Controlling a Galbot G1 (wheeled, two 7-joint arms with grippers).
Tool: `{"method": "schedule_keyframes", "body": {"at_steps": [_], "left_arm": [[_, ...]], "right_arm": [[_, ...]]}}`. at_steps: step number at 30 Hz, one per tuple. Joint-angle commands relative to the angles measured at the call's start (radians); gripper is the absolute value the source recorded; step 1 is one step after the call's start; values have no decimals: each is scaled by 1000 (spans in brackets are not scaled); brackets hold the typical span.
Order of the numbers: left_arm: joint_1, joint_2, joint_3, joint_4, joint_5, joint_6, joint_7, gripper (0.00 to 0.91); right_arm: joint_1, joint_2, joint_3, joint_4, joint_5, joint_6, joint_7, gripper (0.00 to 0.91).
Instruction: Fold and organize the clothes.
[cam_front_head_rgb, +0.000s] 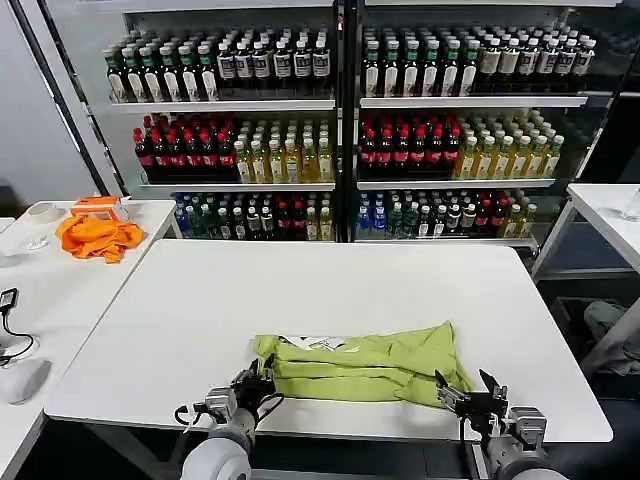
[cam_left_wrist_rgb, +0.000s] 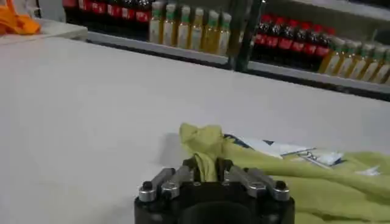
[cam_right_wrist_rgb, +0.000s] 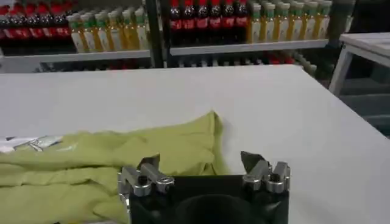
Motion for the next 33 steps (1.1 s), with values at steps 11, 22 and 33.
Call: {"method": "schedule_keyframes", "body": {"at_steps": [11,22,33], "left_arm": [[24,124,-316,-49,-327,-10,23,20],[23,282,-479,-133,-597,19,35,20],[-21,59,-131,-247,-725,28,77,10]], "right_arm": [[13,-3,2,-12,9,6,2,907],[52,-16,-9,-35,25,4,5,907],[64,-14,-31,-51,12,7,3,907]]}}
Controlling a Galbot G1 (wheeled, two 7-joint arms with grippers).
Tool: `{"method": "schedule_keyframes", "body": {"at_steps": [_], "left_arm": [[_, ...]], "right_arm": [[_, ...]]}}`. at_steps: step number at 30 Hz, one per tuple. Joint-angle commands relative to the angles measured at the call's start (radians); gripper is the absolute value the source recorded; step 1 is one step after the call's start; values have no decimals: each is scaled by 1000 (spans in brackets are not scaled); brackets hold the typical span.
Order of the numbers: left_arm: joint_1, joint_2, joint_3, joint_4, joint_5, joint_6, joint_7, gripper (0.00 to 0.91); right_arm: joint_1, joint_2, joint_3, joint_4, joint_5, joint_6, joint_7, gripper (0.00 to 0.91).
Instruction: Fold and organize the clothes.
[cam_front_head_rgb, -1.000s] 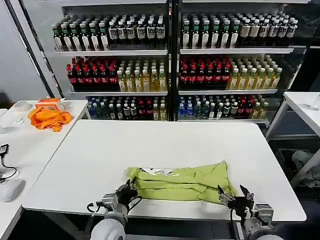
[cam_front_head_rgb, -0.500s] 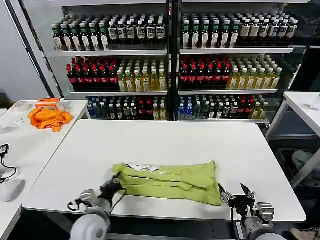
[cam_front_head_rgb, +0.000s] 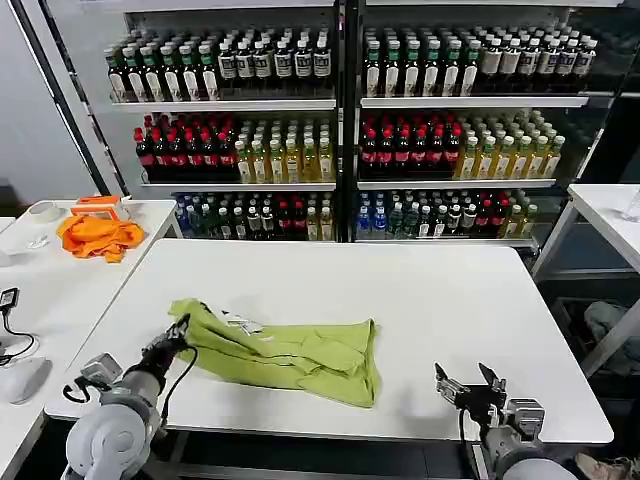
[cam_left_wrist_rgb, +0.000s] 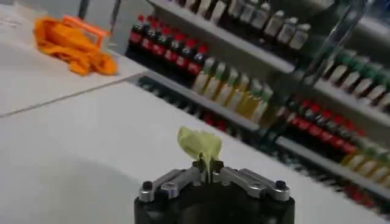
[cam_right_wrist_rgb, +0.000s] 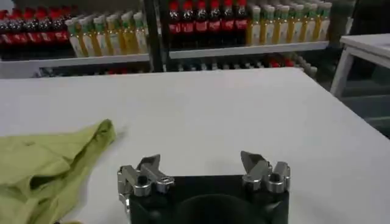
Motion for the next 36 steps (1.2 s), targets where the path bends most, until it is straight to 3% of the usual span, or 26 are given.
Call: {"method": "schedule_keyframes", "body": {"at_steps": [1,9,21,22,23,24,36], "left_arm": [[-21,-128,225,-87,-192,4,27,20],[-91,-208,412,18,-149,-10,26,20],[-145,-259,536,152,-24,-10,50,20],[-151,-264,542,157,-10,-5,57,71],[-153,-266,548,161,-1,-3,61,605],[-158,-272,554,166,19,-5,69,907],[-160,-261,523,114,129,38,149,907]], "right_arm": [[8,-1,-5,-5,-5,3,-3,907],[0,-6,11,6,-5,7,-6,907],[10,-5,4,5,-8,7,-6,907],[11,-3,2,5,-9,7,-6,907],[12,-2,2,5,-10,7,-6,907],[13,0,0,5,-11,7,-6,907],[8,-1,5,12,-11,7,-7,907]]}}
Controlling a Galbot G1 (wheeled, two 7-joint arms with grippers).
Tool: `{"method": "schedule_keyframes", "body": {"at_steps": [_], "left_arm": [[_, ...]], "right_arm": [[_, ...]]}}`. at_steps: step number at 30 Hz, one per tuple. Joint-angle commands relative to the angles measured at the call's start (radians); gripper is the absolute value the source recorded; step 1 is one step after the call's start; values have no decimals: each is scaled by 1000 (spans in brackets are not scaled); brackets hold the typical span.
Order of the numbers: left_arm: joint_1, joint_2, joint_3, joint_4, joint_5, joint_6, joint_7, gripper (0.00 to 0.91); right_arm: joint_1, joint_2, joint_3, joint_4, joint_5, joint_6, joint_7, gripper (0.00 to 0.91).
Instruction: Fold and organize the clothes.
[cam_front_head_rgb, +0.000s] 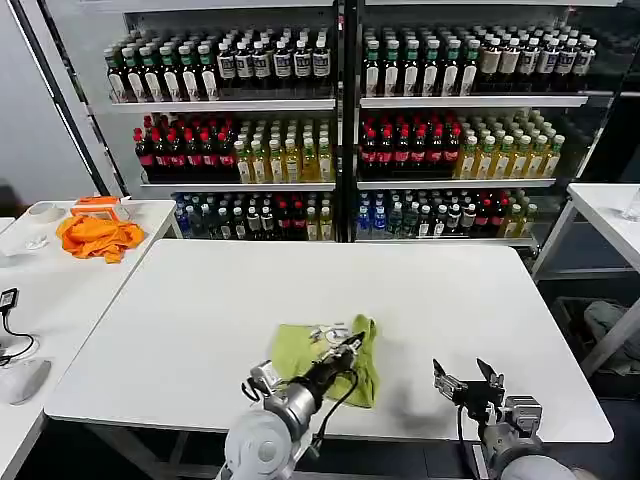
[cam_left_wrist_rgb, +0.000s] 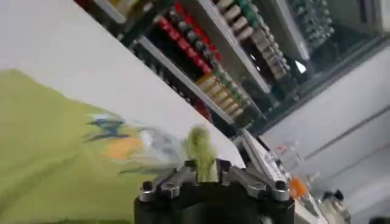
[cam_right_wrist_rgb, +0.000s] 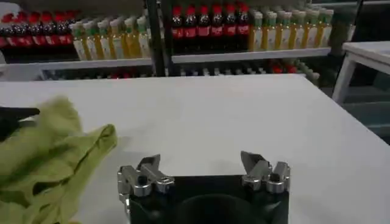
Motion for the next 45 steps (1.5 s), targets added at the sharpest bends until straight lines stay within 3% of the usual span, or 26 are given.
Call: {"method": "schedule_keyframes", "body": {"at_steps": [1,12,17,30,43,44,45], "left_arm": [[5,-2,-13,-27,94,25,48,907],[113,161,-307,-50,200,4,32,907],[132,222,-353,0,213,16,35,907],[80,163,-245,82,197,89,70,907],[27,130,-184,173,149,106,83,907],[24,128,-187,175,131,106,84,705],[23,126,-189,175,117,102,85,272]], "right_arm": [[1,2,1,3,1,0,0,907],[4,-2,2,7,3,2,-3,907],[8,2,-5,11,2,1,-2,907],[-11,0,12,23,3,-1,-2,907],[-24,0,30,33,7,-2,-1,907],[-23,1,29,33,7,-2,-1,907],[-23,1,28,33,7,-3,-1,907]]}}
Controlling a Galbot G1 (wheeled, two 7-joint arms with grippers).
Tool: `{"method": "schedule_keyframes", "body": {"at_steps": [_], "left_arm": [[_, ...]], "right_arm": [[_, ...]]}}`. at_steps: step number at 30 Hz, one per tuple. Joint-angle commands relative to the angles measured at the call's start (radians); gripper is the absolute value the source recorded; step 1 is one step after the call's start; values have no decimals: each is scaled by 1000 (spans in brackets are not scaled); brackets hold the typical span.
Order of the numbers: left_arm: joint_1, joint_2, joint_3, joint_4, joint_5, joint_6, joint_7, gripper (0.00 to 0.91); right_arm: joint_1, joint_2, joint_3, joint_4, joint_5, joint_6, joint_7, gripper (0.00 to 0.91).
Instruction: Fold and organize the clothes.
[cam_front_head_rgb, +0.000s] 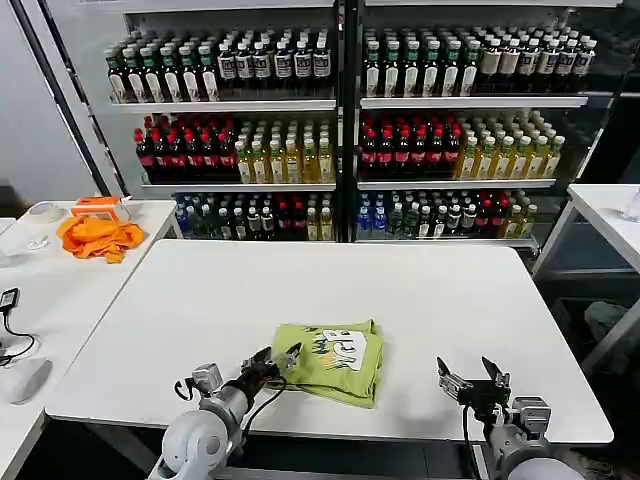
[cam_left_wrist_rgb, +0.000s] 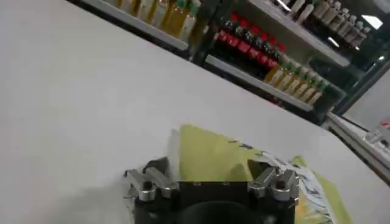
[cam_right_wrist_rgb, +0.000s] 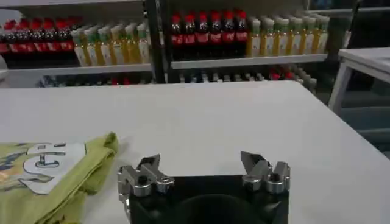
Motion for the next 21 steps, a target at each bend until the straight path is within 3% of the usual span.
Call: {"method": "schedule_keyframes", "body": {"at_steps": [1,3,21], "left_arm": [[-24,-14,21,62,-68,17,4,121],[-21,-15,17,57,-106,9,9,30],[-22,-69,-111,37,-405,18,-8,20]], "right_arm": [[-1,3,2,1,0,-2,2,907],[-1,4,1,0,0,-3,2,907],[9,-4,-2,2,6,-12,10,907]]}}
